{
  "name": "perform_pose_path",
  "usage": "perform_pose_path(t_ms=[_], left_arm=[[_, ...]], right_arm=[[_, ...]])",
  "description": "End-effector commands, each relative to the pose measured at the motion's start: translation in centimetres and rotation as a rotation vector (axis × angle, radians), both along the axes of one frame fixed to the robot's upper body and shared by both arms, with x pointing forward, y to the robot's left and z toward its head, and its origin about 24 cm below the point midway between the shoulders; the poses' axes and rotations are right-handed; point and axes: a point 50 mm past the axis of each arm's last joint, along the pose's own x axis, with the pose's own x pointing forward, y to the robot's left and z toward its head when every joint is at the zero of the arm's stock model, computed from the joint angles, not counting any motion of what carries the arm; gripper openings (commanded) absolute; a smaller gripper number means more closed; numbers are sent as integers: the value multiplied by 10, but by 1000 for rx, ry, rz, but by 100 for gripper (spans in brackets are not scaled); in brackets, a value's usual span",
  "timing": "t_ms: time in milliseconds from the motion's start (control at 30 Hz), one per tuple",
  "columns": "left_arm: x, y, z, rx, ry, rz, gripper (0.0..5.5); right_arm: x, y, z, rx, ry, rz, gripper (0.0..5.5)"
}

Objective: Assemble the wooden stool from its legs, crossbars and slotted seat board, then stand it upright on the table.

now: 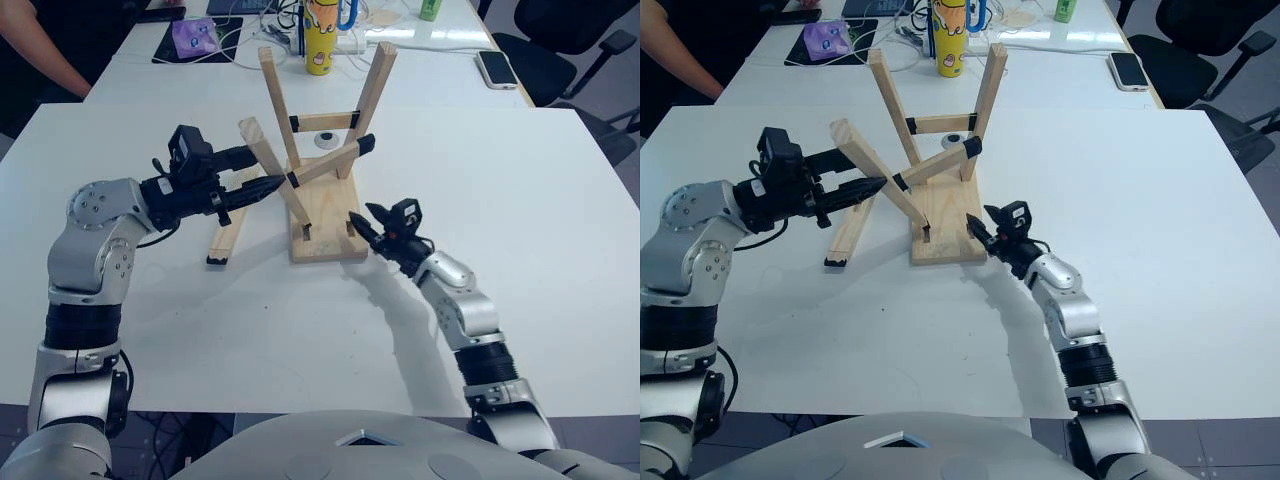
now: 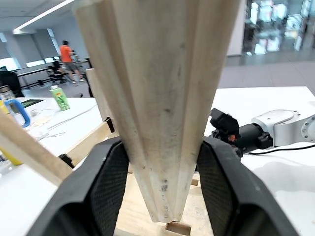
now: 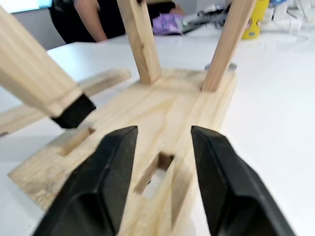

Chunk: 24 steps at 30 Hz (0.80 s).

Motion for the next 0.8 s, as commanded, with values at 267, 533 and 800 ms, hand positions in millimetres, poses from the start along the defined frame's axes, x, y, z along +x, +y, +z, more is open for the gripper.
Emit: perform_pose_path(t_ms=[267,533,800], left_arm=[[-1,6,-7,47,43,-44,207],[4,-1,-16,110,39,-98,207],[4,-1,-17,147,76,-161,207]], right_arm=[[0,26,-5,-46,43,21,9],[-4,27,-14,-72,97,49,0],[-5,26,-22,-119,129,73,0]])
